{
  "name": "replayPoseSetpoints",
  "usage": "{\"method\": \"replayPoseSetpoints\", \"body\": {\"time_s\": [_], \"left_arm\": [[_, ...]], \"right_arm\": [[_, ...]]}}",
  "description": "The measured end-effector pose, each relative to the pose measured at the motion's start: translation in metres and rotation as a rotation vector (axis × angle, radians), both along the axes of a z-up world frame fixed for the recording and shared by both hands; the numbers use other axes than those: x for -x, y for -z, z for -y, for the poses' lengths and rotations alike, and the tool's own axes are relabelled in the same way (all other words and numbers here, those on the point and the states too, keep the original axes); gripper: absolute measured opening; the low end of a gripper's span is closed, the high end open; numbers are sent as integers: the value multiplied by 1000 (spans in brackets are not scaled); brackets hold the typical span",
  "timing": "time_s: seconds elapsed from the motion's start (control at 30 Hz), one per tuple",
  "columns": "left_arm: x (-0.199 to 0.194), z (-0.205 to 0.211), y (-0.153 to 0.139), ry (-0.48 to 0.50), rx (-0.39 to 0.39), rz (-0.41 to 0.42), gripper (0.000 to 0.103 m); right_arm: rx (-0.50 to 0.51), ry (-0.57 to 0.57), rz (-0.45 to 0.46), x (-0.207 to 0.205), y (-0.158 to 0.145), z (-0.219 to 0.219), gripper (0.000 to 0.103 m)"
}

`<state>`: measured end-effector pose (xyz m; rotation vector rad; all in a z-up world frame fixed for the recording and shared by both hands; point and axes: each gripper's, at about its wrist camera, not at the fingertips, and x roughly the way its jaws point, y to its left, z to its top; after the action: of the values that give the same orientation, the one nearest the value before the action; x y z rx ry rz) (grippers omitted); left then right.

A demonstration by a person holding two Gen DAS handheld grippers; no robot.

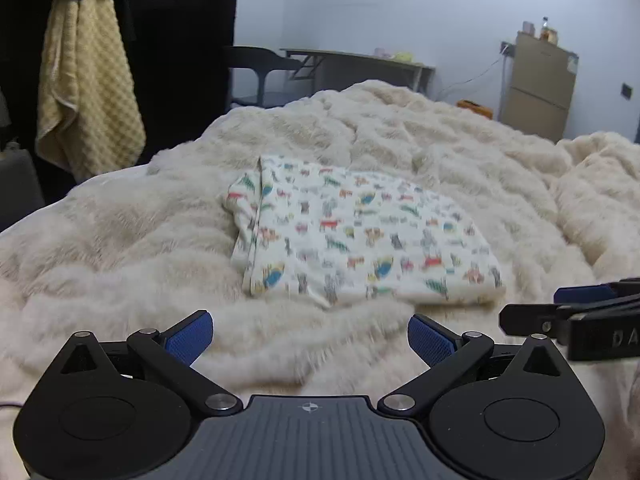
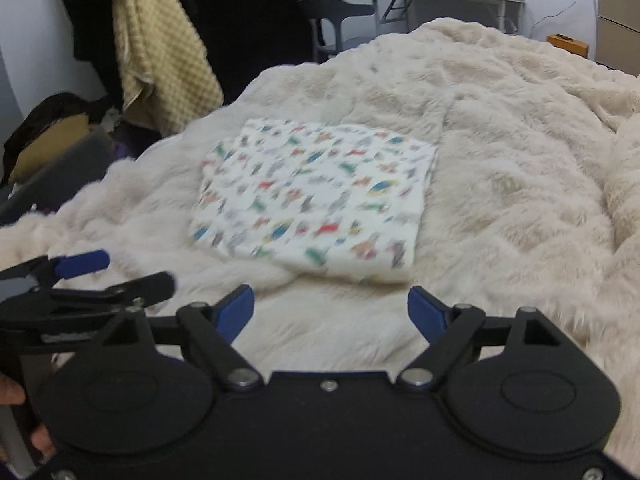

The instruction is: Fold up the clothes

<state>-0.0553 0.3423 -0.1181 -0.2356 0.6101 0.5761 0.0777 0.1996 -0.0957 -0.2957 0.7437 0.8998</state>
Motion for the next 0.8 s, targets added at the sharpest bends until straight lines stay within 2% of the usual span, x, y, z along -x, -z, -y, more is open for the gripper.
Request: {"method": "replayPoseSetpoints", "body": {"time_s": [0.1, 0.2, 0.8], "left_arm": [[-8, 3, 16, -32, -6, -50, 103], [-15, 0, 22, -26, 14, -78, 103], [-15, 3, 24, -12, -9, -94, 103]], "right_arm": [[76, -20, 80, 10, 7, -6, 83], [135, -34, 79, 12, 15, -12, 83], [143, -55, 95, 17, 20, -14, 83]]}}
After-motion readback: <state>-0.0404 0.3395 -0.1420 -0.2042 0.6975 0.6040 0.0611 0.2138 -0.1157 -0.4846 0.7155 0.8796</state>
